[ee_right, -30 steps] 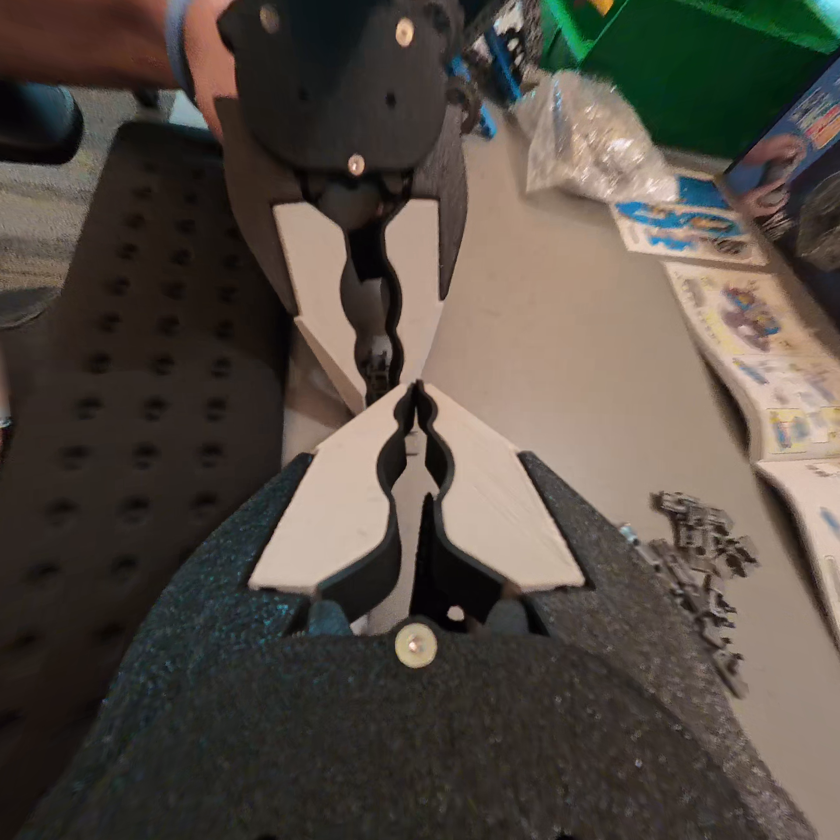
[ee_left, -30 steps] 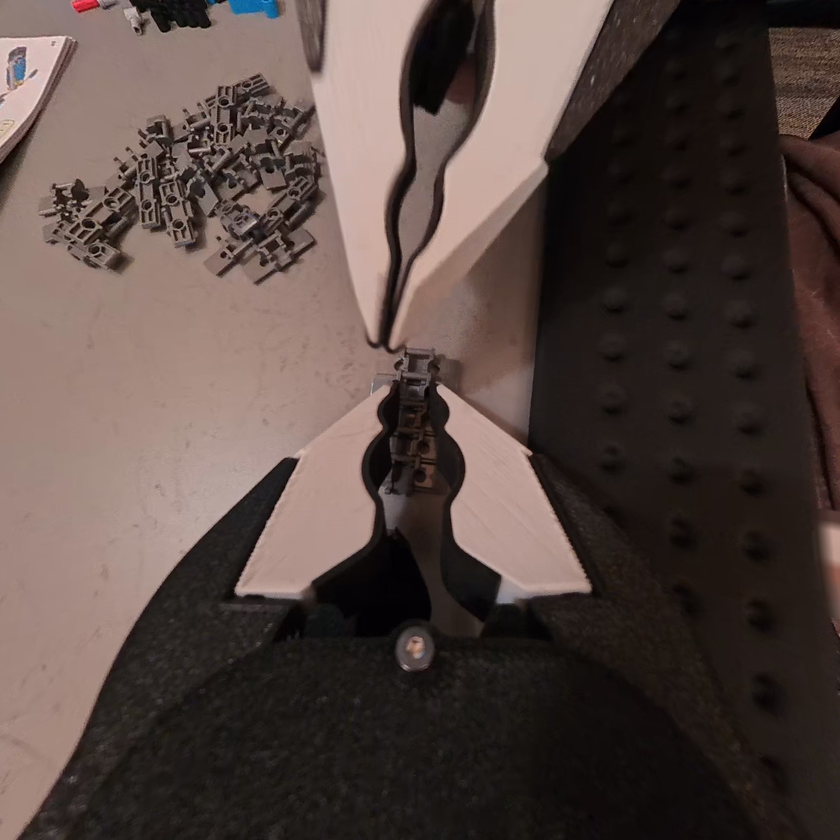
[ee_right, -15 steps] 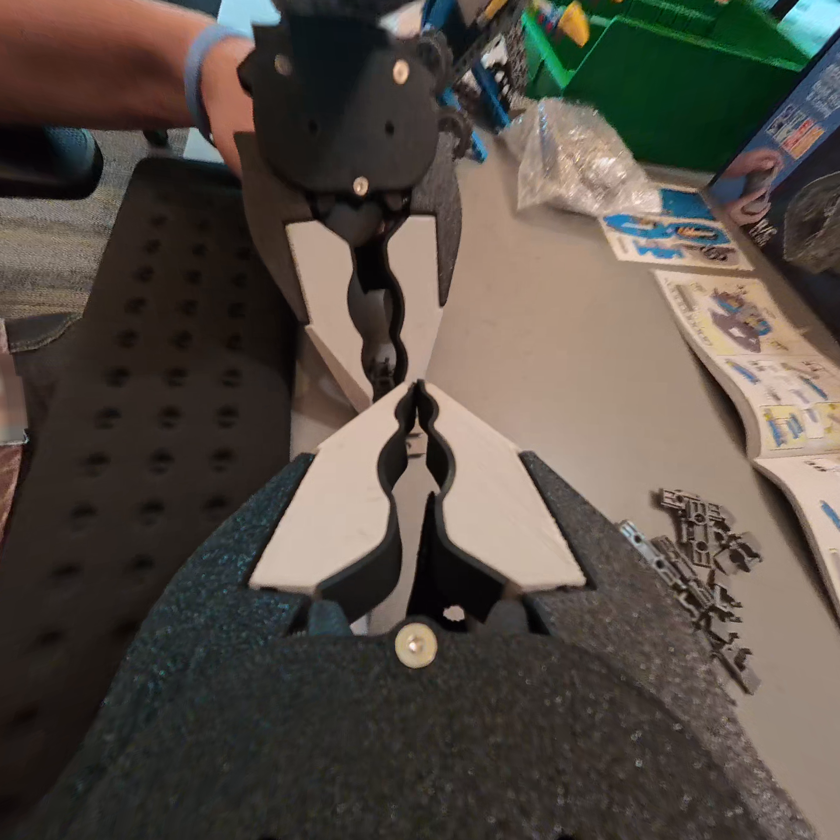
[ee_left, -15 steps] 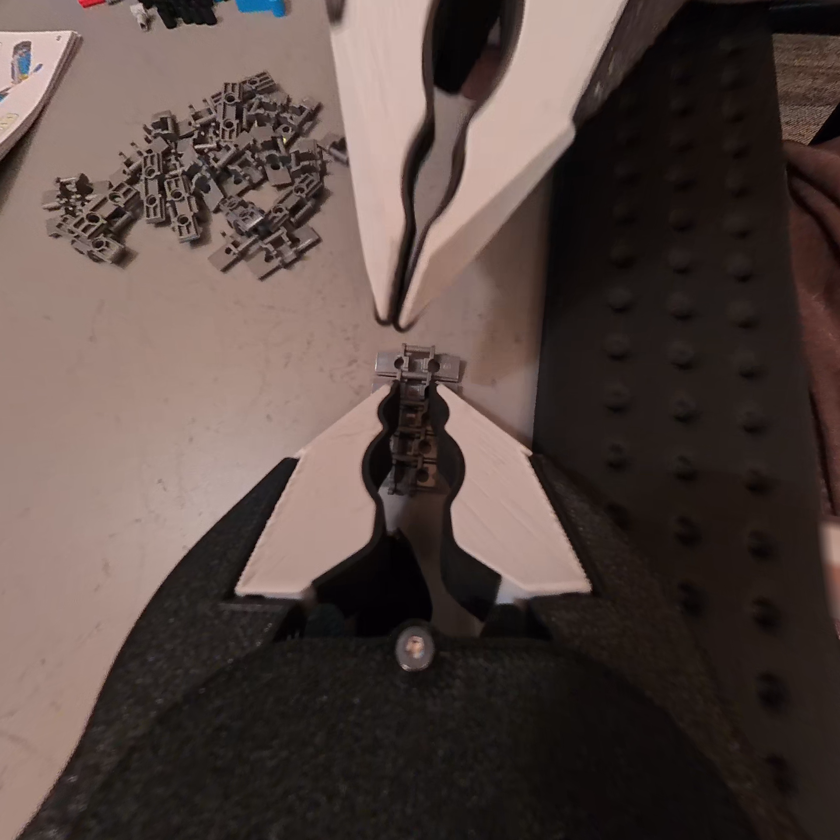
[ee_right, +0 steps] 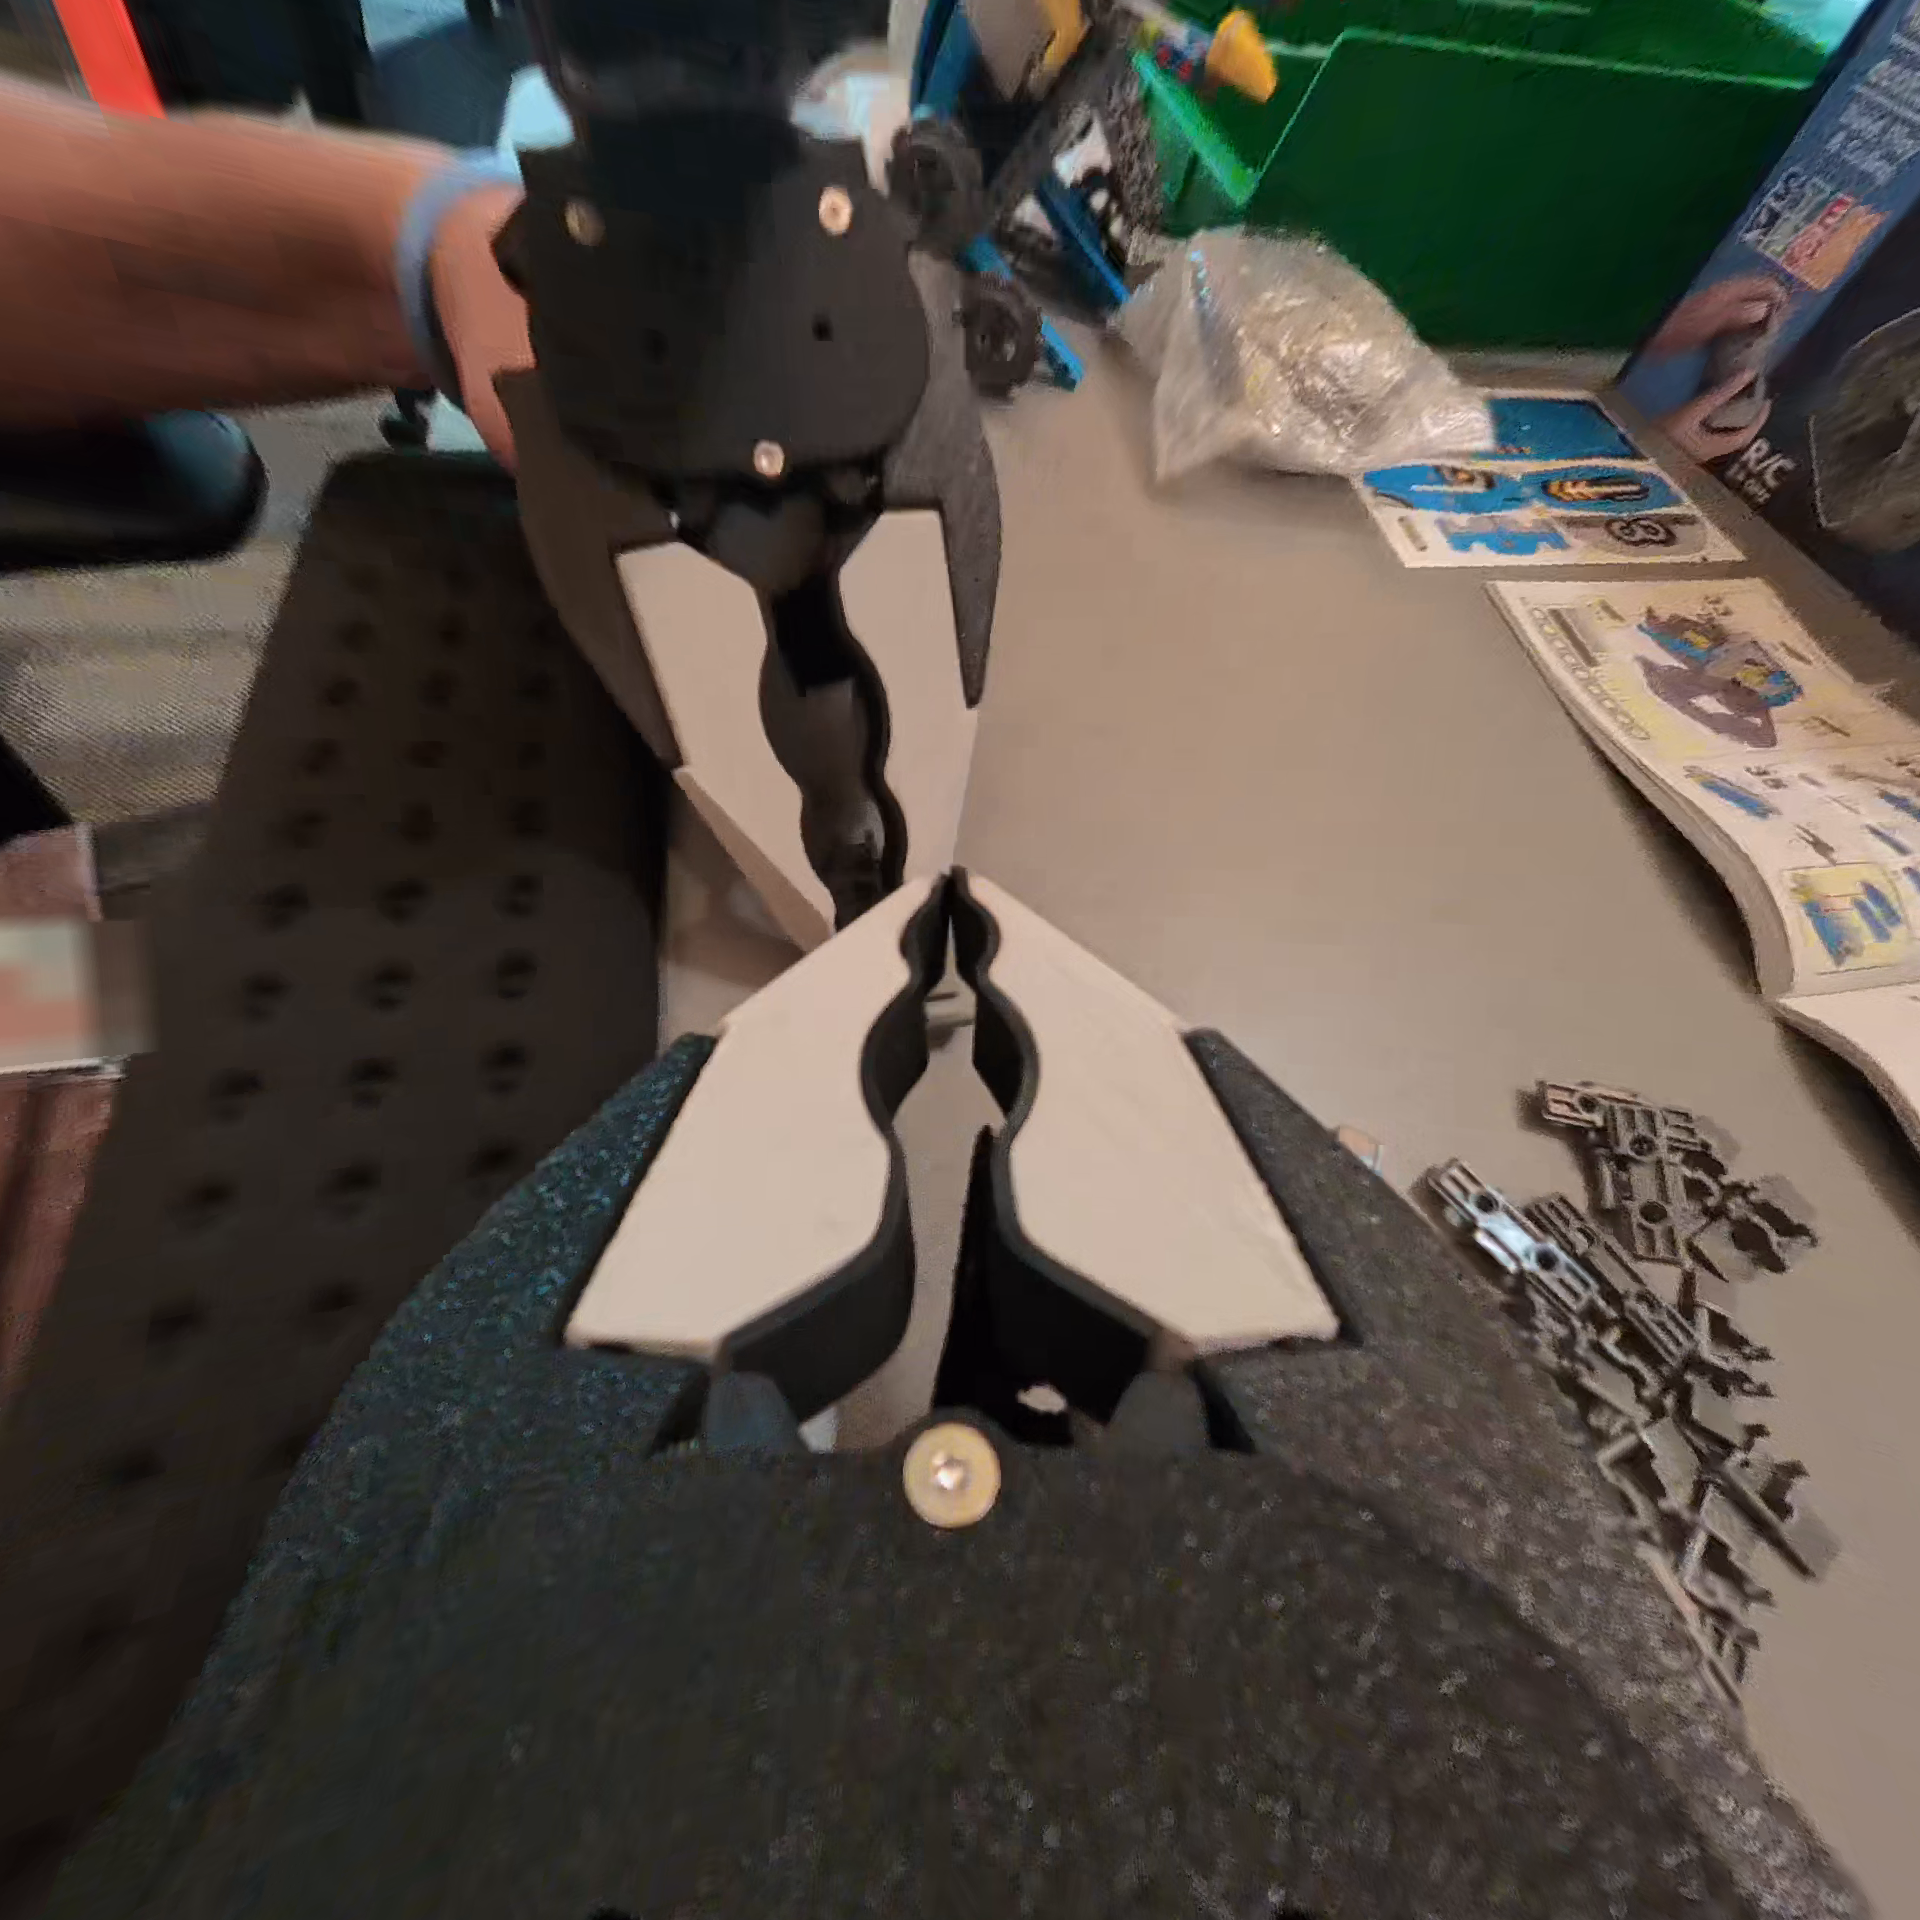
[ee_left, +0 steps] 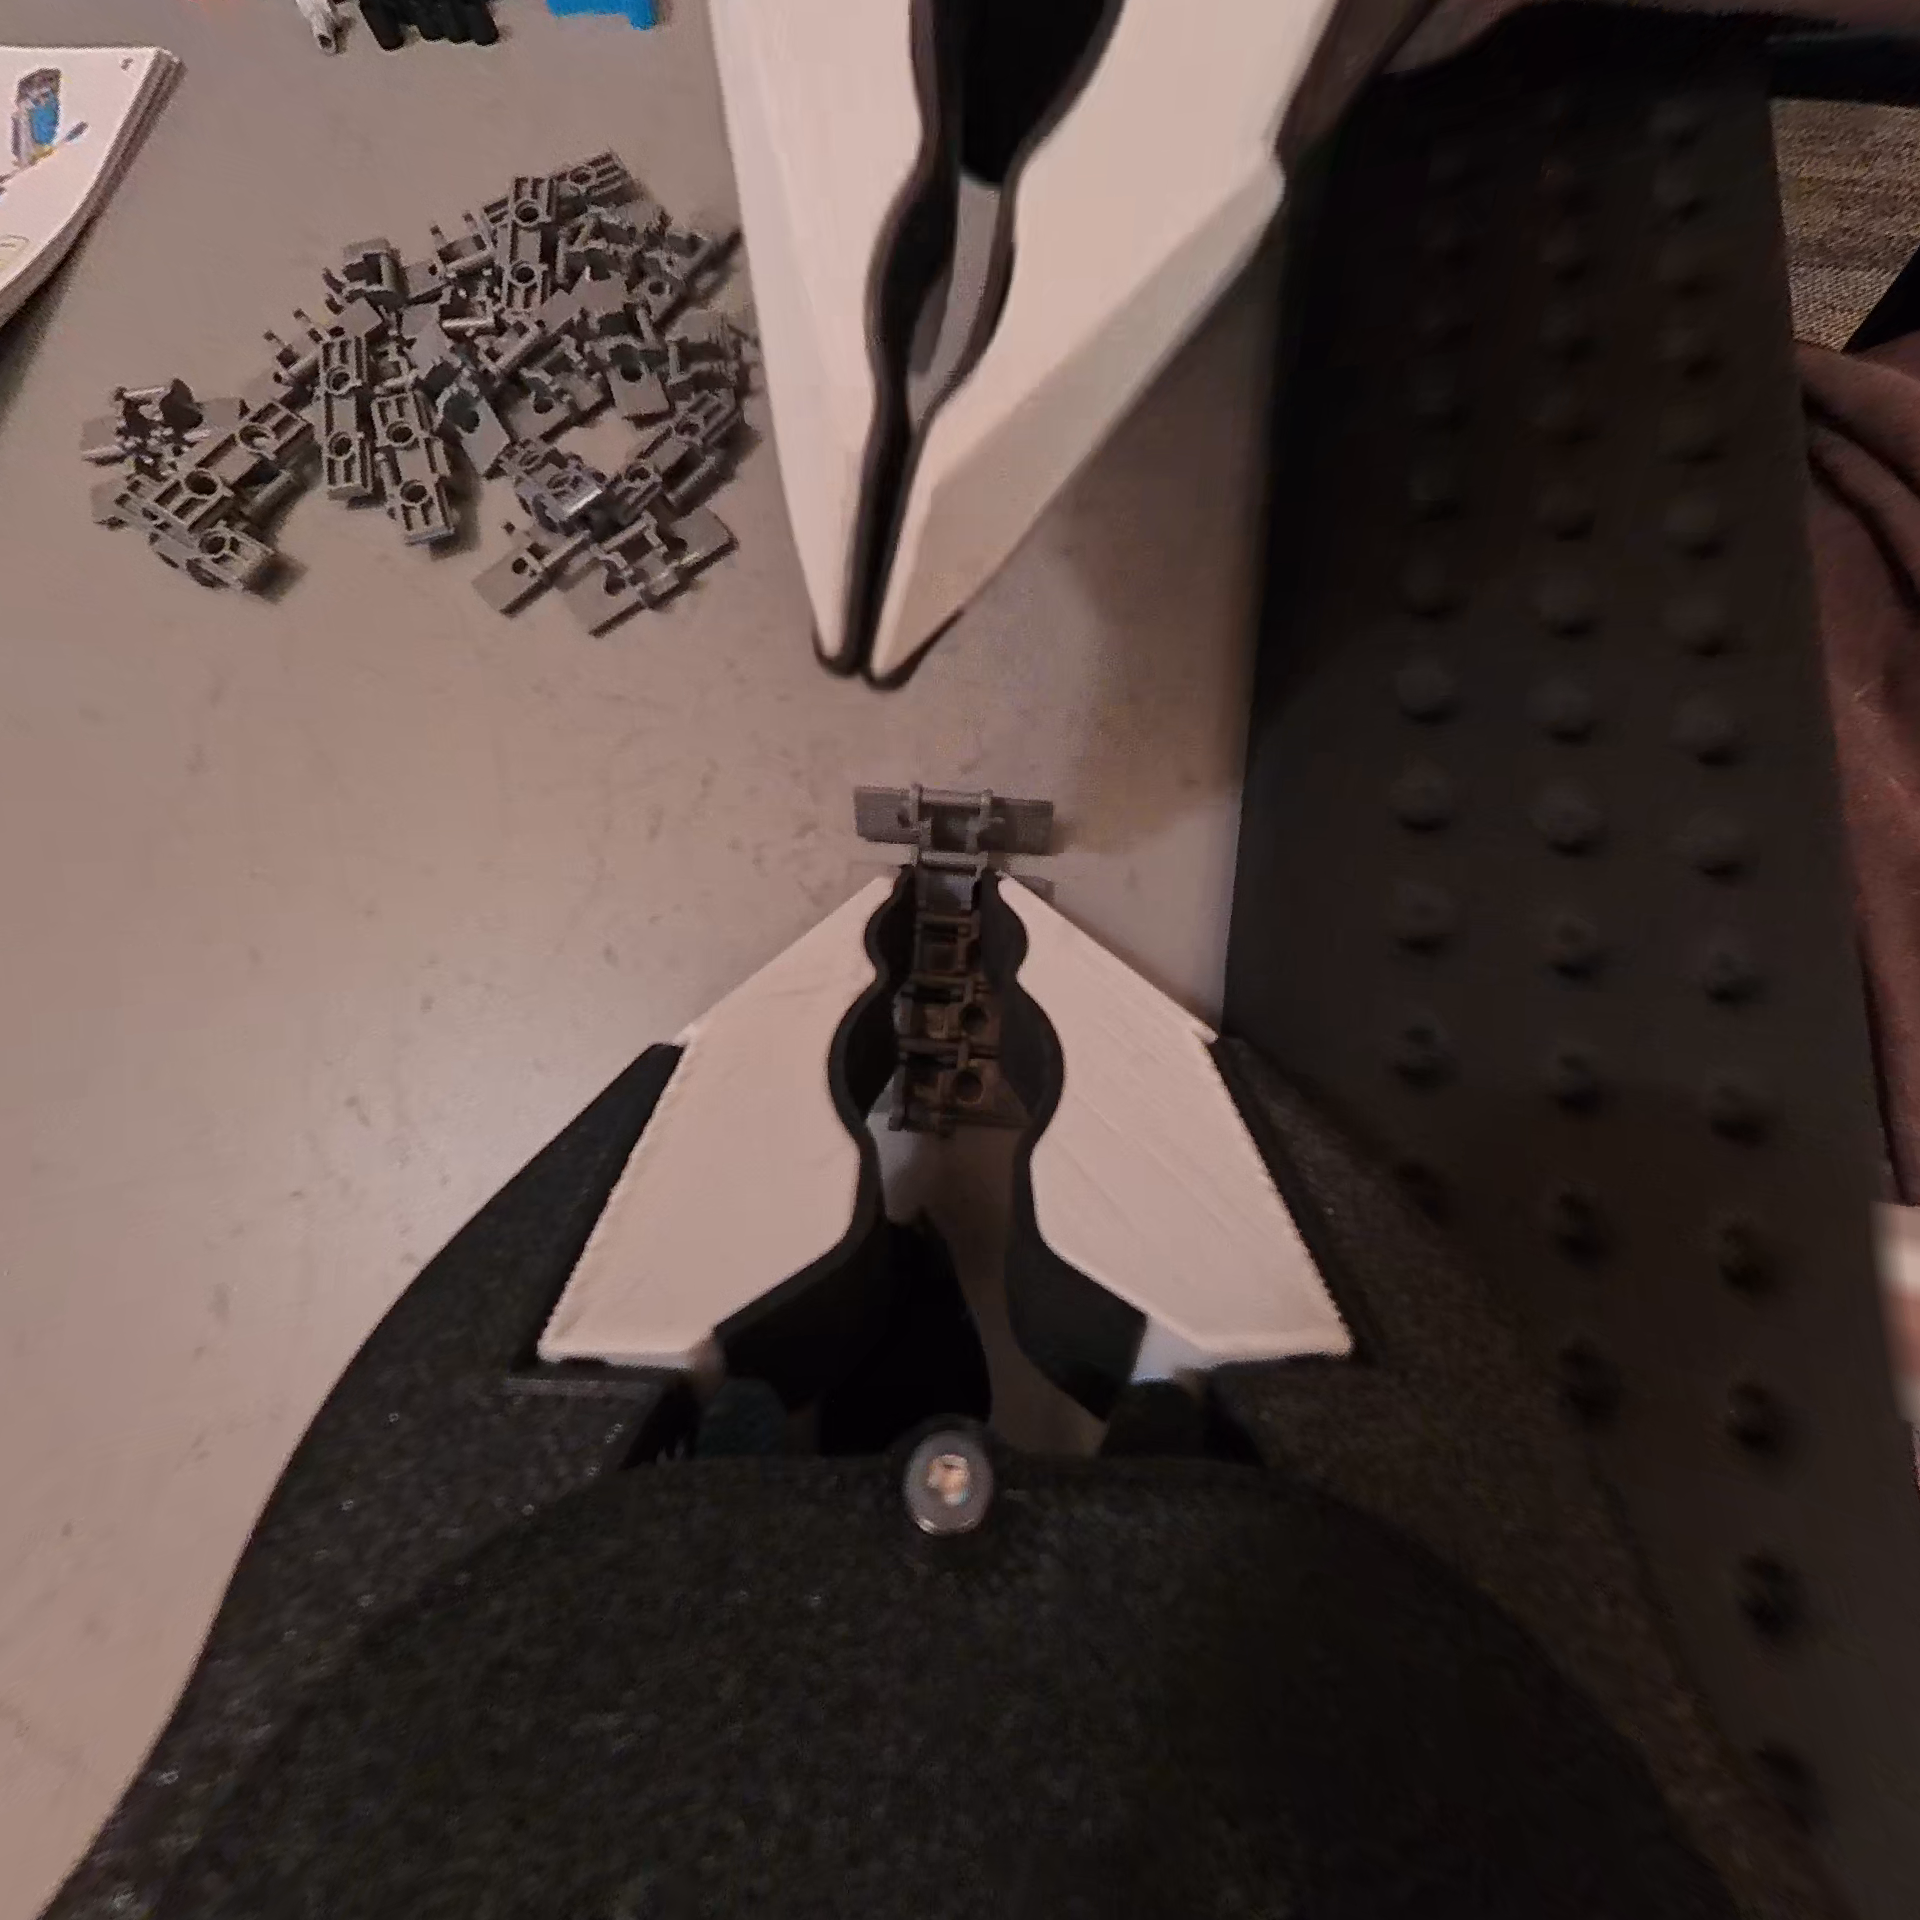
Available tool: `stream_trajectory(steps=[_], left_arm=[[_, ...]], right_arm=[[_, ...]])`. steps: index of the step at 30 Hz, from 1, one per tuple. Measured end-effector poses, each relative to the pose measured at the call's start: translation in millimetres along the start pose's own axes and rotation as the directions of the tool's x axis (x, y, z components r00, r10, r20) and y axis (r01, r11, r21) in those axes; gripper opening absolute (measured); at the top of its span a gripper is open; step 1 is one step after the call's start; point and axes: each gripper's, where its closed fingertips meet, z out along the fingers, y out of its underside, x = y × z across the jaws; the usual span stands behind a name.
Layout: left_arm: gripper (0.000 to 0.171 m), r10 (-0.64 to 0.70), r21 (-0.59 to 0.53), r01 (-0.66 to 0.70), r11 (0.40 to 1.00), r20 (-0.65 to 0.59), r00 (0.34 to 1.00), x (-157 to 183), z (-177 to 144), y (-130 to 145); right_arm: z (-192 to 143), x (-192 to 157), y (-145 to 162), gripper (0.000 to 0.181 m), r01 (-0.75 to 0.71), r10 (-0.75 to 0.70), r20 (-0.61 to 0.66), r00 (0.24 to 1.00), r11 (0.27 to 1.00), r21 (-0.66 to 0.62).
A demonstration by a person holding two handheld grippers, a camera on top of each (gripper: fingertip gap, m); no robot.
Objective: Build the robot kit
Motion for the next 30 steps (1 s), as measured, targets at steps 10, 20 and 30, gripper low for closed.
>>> stream_trajectory(steps=[10, 20, 30], left_arm=[[0.012, -0.013, 0.002, 0.013, 1.0, -0.007, 1.0, 0, 0, 0], [0.012, -0.027, 0.008, 0.027, 1.0, -0.012, 1.0, -2, 1, -3], [0.012, -0.068, 0.001, 0.068, 0.998, -0.041, 0.997, -2, 1, -2]], right_arm=[[11, -11, 38, 0.0, 0.093, -0.091, 0.022, 0.996, 0.975, -0.202], [9, -9, 54, 0.0, 0.028, -0.022, 0.026, 0.999, 0.963, -0.269], [11, -8, 54, 0.0, -0.035, 0.046, 0.039, 0.998, 0.968, -0.25]])
